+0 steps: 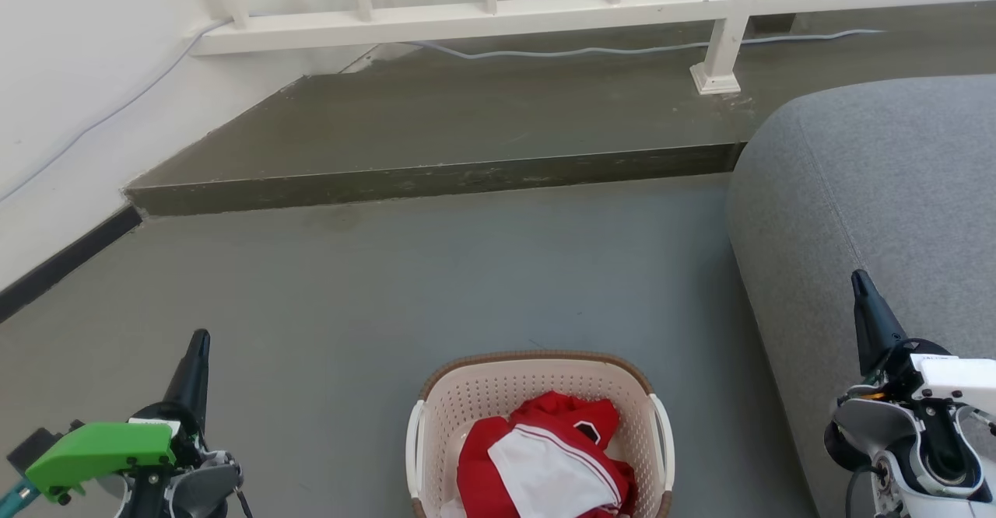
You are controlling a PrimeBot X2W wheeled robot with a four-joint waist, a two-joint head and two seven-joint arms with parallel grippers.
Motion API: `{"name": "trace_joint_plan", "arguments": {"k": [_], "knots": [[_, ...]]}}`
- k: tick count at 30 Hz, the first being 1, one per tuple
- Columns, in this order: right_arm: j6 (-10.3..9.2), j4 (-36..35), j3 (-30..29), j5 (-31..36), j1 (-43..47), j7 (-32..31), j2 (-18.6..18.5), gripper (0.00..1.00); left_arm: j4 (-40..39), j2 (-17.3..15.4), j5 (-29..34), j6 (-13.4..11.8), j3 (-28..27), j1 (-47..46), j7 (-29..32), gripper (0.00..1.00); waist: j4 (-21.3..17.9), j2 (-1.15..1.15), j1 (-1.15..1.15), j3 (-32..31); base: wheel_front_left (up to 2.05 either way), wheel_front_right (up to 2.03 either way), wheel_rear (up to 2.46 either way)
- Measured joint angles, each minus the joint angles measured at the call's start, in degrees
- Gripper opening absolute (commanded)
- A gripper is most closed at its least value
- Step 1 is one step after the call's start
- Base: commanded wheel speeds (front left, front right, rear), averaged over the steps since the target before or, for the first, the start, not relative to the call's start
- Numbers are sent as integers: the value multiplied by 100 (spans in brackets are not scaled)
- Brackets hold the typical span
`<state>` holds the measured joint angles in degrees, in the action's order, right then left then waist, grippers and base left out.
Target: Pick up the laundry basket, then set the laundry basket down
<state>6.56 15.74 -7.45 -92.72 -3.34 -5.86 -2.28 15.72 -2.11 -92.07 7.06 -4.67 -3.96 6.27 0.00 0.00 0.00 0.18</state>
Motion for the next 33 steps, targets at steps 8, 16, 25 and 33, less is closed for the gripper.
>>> {"name": "trace_joint_plan", "arguments": {"k": [8,16,25,33], "knots": [[-10,301,36,-1,298,10,155,100,314,142,0,-5,52,213,-4,100,0,0,0,2,0,0,0],[-10,204,102,-1,292,87,153,100,238,140,5,-5,80,213,-134,100,-1,0,0,8,0,0,0],[-10,21,272,73,267,250,146,100,64,109,291,-5,209,212,-339,100,-5,0,0,22,0,0,0],[-10,-131,504,519,252,446,15,100,-91,19,680,-5,422,211,-492,100,-15,0,0,38,0,0,0]]}}
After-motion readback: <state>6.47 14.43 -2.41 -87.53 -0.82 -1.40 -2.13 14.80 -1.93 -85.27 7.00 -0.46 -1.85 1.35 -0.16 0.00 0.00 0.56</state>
